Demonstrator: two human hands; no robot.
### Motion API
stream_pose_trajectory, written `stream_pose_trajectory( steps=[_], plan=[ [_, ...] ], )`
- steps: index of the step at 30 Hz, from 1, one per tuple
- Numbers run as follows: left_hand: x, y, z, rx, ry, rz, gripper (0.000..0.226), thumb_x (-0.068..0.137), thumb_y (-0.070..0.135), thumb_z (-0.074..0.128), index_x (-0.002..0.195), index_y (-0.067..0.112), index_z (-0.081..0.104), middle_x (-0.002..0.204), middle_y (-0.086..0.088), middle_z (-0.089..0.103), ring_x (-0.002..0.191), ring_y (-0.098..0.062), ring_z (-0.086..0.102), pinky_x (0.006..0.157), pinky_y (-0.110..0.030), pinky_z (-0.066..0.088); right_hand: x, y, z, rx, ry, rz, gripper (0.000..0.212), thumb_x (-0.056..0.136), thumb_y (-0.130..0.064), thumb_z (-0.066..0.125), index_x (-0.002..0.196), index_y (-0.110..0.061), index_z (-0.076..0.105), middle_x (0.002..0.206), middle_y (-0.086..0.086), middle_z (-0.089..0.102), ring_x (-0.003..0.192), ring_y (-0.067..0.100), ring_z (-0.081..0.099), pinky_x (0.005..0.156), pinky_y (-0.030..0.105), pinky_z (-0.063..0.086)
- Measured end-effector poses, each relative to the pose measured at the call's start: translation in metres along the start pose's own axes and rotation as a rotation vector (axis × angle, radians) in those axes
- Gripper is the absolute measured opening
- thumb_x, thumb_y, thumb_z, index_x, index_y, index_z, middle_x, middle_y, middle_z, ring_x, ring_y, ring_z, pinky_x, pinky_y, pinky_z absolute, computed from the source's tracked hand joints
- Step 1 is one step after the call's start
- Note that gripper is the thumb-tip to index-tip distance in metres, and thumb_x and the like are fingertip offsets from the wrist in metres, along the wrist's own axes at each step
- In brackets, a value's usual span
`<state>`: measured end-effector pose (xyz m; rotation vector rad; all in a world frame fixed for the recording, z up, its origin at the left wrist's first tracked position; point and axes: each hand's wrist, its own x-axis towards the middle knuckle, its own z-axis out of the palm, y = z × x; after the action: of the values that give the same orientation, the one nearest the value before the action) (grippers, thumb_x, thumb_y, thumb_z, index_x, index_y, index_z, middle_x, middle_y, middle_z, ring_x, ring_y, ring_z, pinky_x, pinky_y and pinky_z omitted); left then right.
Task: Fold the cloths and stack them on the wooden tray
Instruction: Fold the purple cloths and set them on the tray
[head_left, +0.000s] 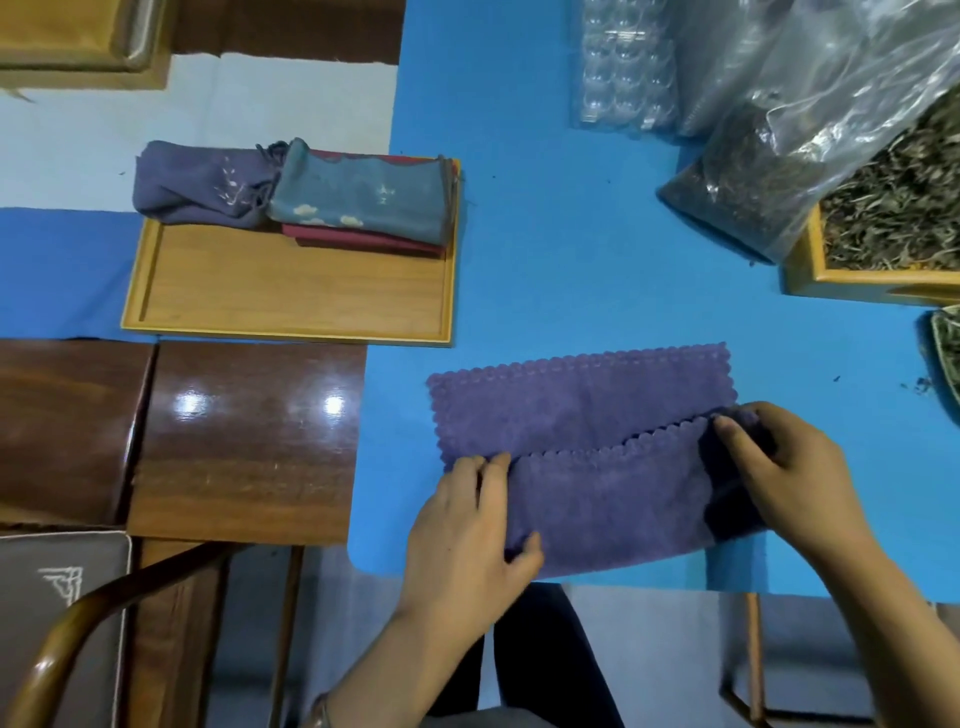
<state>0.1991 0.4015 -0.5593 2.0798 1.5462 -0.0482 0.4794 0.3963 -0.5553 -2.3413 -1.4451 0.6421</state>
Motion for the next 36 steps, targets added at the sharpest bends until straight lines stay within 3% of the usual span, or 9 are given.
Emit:
stream_pose_trajectory(
  steps=[3,9,12,14,18,20,25,30,36],
  plan=[
    [0.003,-0.004,-0.002,-0.128,0.087,-0.064,0.049,0.081,0.023,0.057,0.129,0.020,0.049,0.115,0.001,0.057,0.099,-0.021,0.060,0.067,-0.033,0.049,0.001,0.003,0.001,0.007,-0.011,-0.006,0.020,0.091,-0.022,0.060,0.074,-0.014,0.055,0.062,0.003,0.059,0.060,0.017,0.054,0.051,0.025,0.036],
    [0.002,-0.017,-0.003,-0.281,0.090,-0.022,0.061,0.073,0.060,0.054,0.126,0.030,0.047,0.116,0.017,0.048,0.104,0.000,0.048,0.075,-0.020,0.046,0.001,0.008,0.000,0.049,-0.008,0.017,0.021,0.091,-0.021,0.060,0.072,-0.015,0.054,0.061,0.002,0.058,0.061,0.018,0.054,0.053,0.026,0.039],
    [0.001,-0.023,0.002,-0.346,0.162,-0.018,0.023,0.080,0.028,0.067,0.102,0.021,0.064,0.105,0.009,0.058,0.096,-0.008,0.058,0.081,-0.030,0.051,0.001,0.007,0.001,0.080,-0.002,0.024,0.020,0.092,-0.022,0.060,0.072,-0.018,0.054,0.062,-0.005,0.058,0.062,0.009,0.054,0.052,0.025,0.036],
    [0.001,-0.027,0.002,-0.464,0.235,-0.060,0.013,0.085,0.025,0.064,0.096,0.019,0.067,0.099,0.010,0.060,0.089,-0.003,0.059,0.080,-0.031,0.051,0.002,0.007,0.002,0.091,-0.005,0.030,0.021,0.092,-0.023,0.059,0.072,-0.018,0.054,0.062,-0.002,0.059,0.062,0.011,0.055,0.052,0.026,0.035],
    [-0.004,-0.030,0.001,-0.549,0.153,-0.044,0.049,0.078,0.051,0.059,0.121,0.028,0.053,0.115,0.017,0.052,0.107,0.006,0.051,0.092,-0.013,0.042,0.003,0.008,0.003,0.094,-0.019,0.023,0.020,0.092,-0.022,0.059,0.073,-0.015,0.055,0.063,0.003,0.060,0.063,0.017,0.056,0.053,0.027,0.037],
    [-0.008,-0.034,0.002,-0.413,0.113,0.050,0.049,0.076,0.045,0.063,0.121,0.028,0.053,0.119,0.016,0.047,0.109,0.007,0.047,0.093,-0.013,0.040,0.003,0.008,0.003,0.099,-0.025,0.026,0.020,0.092,-0.023,0.059,0.074,-0.015,0.057,0.064,0.003,0.061,0.064,0.019,0.057,0.053,0.027,0.038],
    [-0.005,-0.040,0.005,-0.709,0.282,-0.155,0.035,0.087,0.015,0.065,0.116,0.031,0.056,0.108,0.021,0.064,0.101,0.002,0.061,0.083,-0.018,0.052,0.003,0.009,0.002,0.124,-0.038,0.040,0.020,0.092,-0.022,0.058,0.074,-0.015,0.057,0.065,0.003,0.061,0.064,0.019,0.056,0.054,0.028,0.039],
    [0.005,-0.045,-0.006,-0.965,0.372,-0.206,0.023,0.082,0.007,0.071,0.095,0.026,0.067,0.091,0.009,0.073,0.087,-0.008,0.069,0.075,-0.017,0.052,0.003,0.008,-0.003,0.265,-0.007,0.061,0.019,0.093,-0.024,0.058,0.076,-0.015,0.059,0.068,0.004,0.062,0.060,0.014,0.052,0.054,0.020,0.040],
    [0.035,-0.045,-0.025,-0.972,0.454,-0.193,0.023,0.084,0.015,0.070,0.090,0.036,0.064,0.088,0.014,0.068,0.054,-0.007,0.061,0.056,-0.020,0.053,0.020,-0.001,-0.009,0.471,0.129,0.068,0.014,0.093,-0.026,0.060,0.085,-0.015,0.064,0.080,-0.008,0.066,0.067,-0.007,0.058,0.062,0.006,0.044]
  ],
)
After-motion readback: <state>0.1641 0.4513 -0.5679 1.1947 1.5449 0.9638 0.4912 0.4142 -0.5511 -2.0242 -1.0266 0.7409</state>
